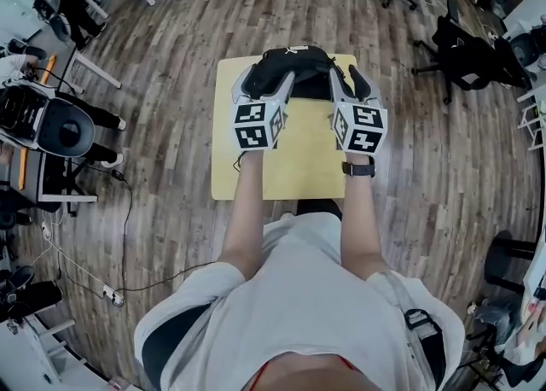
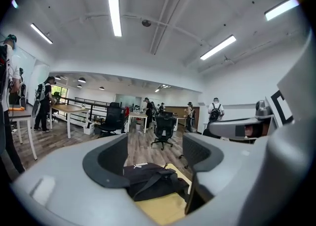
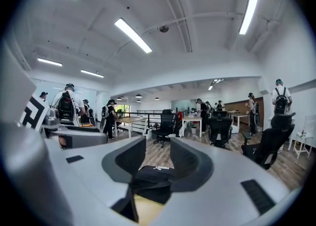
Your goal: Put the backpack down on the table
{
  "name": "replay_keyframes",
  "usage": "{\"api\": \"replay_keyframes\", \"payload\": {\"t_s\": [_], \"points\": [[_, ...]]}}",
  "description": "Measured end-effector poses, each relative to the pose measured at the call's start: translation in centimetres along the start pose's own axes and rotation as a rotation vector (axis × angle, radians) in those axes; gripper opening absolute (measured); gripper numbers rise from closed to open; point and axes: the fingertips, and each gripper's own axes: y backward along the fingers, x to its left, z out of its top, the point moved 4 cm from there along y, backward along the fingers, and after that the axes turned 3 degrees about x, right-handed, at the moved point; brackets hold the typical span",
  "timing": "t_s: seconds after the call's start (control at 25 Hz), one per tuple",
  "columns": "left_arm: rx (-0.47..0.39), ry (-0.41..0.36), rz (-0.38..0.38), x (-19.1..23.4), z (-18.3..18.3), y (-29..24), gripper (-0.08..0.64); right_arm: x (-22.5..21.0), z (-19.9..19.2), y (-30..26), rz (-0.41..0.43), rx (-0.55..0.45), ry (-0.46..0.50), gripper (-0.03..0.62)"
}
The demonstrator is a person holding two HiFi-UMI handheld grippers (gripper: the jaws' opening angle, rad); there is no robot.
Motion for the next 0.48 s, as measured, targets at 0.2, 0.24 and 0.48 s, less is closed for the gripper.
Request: {"api": "replay_keyframes", "payload": {"t_s": [0.2, 0.24, 0.48], "points": [[-0.054, -0.018, -0.029, -1.1, 2.1, 1.7, 0.303, 1.4, 1.9, 1.4, 0.007, -0.046, 0.023, 0.124], [-0.063, -0.022, -0.028, -1.2, 2.4, 2.0, 0.289, 1.7, 2.1, 1.6, 0.008, -0.053, 0.027, 0.117], [-0.121, -0.039, -0.011, -1.4, 4.2, 3.9, 0.234, 3.1, 3.9, 2.9, 0.014, -0.107, 0.043, 0.083]]}}
